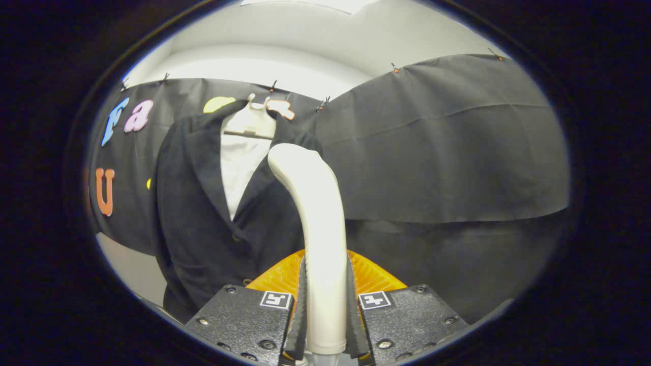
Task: Iron the clothes twice with a garment steamer, once on the left side and once on the right side.
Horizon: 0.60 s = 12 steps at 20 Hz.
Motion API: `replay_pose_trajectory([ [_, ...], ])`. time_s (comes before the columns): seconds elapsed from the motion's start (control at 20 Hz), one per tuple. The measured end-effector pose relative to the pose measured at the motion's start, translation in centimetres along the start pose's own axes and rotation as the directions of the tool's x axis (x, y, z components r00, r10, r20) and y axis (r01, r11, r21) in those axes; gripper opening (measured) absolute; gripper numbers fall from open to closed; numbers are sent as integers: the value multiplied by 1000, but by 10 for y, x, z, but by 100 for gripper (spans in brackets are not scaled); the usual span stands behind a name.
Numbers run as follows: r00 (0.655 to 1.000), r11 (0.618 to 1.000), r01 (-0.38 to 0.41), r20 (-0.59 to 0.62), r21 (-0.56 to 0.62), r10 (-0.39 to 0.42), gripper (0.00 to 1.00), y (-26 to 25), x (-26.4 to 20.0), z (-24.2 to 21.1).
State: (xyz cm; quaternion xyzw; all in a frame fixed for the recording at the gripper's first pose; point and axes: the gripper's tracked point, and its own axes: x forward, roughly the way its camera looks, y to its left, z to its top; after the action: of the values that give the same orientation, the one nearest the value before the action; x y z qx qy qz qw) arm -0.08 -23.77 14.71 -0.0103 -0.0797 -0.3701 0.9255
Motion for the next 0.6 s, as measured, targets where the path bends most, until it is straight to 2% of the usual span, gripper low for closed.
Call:
replay_pose_trajectory([
  [0.3,987,996,-77,146,40,70,35,-12,64,58],
  [0.6,955,986,-160,261,46,143,35,7,117,117],
])
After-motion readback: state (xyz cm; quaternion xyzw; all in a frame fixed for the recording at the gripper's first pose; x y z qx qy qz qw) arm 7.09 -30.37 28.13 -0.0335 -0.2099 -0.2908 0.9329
